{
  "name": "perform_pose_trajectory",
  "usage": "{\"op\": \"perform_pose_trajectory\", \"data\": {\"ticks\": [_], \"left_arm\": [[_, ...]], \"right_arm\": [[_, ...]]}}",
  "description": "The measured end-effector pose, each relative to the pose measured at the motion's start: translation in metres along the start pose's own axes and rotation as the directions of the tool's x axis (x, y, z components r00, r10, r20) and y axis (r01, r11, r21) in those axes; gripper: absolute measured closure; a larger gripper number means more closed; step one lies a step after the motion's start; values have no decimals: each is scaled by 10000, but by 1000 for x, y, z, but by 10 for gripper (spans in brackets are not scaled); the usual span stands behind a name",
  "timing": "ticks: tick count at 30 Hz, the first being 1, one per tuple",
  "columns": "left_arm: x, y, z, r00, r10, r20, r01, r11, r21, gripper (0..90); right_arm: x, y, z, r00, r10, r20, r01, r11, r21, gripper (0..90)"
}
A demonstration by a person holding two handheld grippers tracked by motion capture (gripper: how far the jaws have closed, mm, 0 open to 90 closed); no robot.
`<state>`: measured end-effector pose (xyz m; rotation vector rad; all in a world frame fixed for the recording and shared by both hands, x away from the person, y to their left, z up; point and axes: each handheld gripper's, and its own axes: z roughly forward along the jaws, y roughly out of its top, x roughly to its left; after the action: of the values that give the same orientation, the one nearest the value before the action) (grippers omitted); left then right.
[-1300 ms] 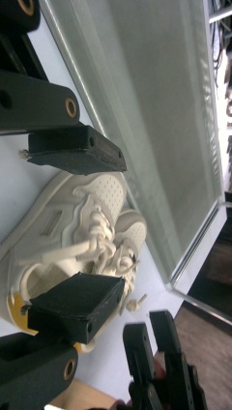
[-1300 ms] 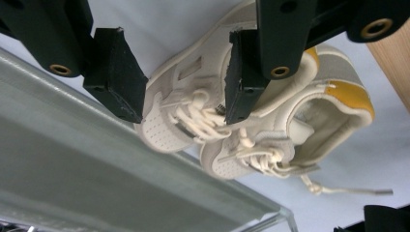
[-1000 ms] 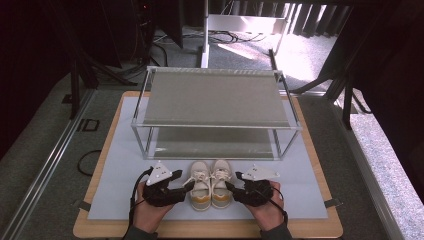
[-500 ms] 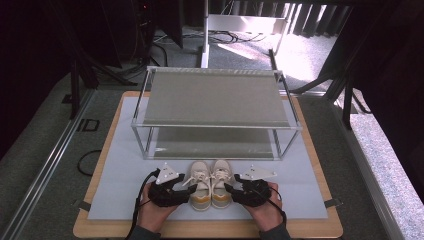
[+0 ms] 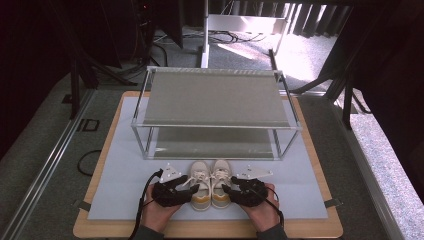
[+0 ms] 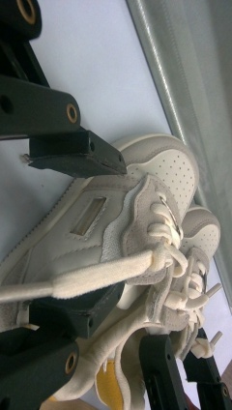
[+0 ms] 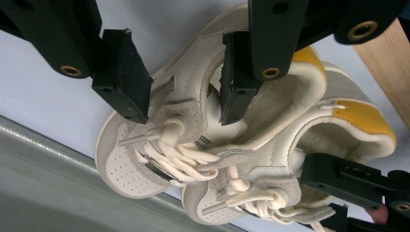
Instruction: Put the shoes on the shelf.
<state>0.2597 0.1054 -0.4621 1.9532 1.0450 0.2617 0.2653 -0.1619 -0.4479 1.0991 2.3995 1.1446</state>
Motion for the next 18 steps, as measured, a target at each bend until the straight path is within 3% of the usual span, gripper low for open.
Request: {"op": "perform_pose_trajectory", "data": {"ticks": [7, 14, 18], "left_arm": [[-2, 0, 4, 9998, -127, 126, 127, 9999, 57, 474], [-2, 0, 3, 9987, -492, 114, 492, 9988, -63, 545], [-2, -2, 3, 9978, -623, 225, 627, 9979, -186, 558]], "right_arm": [[-1, 0, 3, 9997, 227, -3, -227, 9997, 52, 540], [-6, -3, 2, 9963, 799, -309, -803, 9967, -139, 623], [-8, -5, 0, 9949, 878, -487, -894, 9955, -309, 676]]}}
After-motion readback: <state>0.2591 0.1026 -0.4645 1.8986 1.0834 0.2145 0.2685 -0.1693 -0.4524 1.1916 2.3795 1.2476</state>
